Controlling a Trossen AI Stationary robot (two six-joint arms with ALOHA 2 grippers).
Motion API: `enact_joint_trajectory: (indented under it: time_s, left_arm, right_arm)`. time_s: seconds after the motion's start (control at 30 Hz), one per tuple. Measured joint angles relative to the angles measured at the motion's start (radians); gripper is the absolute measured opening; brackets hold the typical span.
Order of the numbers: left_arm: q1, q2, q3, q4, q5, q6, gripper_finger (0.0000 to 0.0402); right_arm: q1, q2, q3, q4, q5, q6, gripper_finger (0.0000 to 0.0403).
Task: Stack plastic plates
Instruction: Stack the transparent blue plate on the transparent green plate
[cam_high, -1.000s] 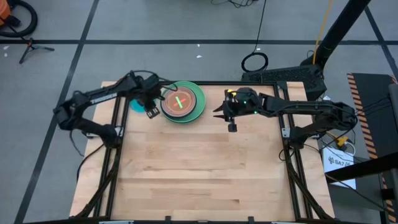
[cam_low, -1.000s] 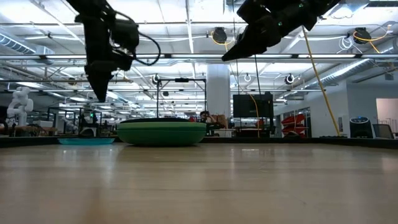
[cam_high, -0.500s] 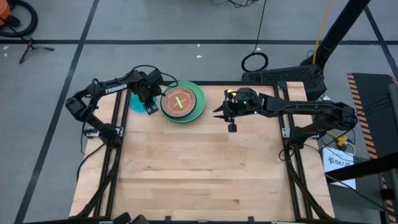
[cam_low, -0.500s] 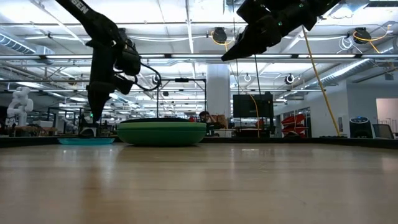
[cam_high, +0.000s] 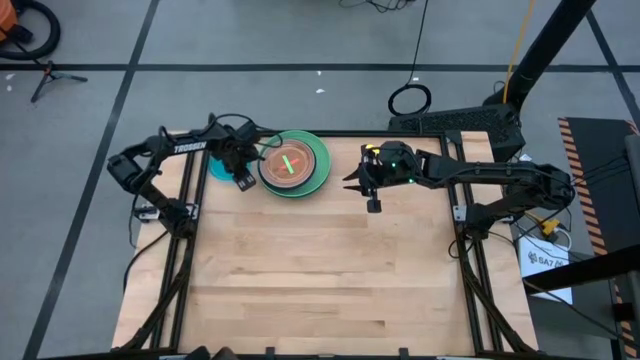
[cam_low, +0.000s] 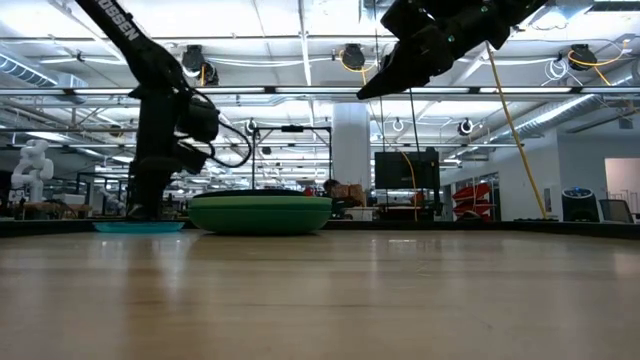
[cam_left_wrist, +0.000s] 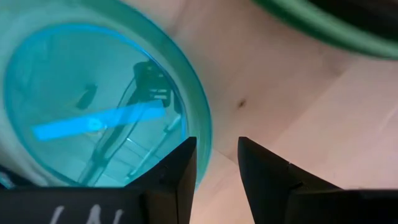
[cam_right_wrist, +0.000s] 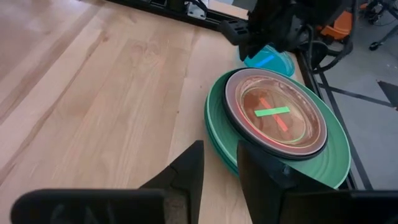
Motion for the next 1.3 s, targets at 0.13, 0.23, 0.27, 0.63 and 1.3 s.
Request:
enact_joint_trajectory:
  time_s: [0.13, 0.23, 0.27, 0.63, 1.3]
  left_arm:
    - [0.0, 0.0, -0.044, 0.045, 0.0, -0.02, 0.0124]
    - [0.0, 0.0, -0.053, 0.074, -0.011, -0.027, 0.0124]
    - [0.0, 0.0, -0.054, 0.085, -0.02, -0.034, 0.0124]
    - [0.0, 0.0, -0.055, 0.119, -0.053, -0.049, 0.0124]
    - [-0.01, -0.006, -0.14, 0.194, -0.076, -0.096, 0.0124]
  right_arm:
    - [0.0, 0.0, 0.0, 0.002, 0.0, 0.0, 0.0089]
    - [0.0, 0.0, 0.0, 0.002, 0.0, -0.001, 0.0089]
    - [0.0, 0.0, 0.0, 0.003, 0.0, -0.001, 0.0089]
    - [0.0, 0.0, 0.0, 0.008, 0.002, -0.001, 0.0089]
    - [0.0, 0.0, 0.0, 0.003, 0.003, 0.0, 0.0089]
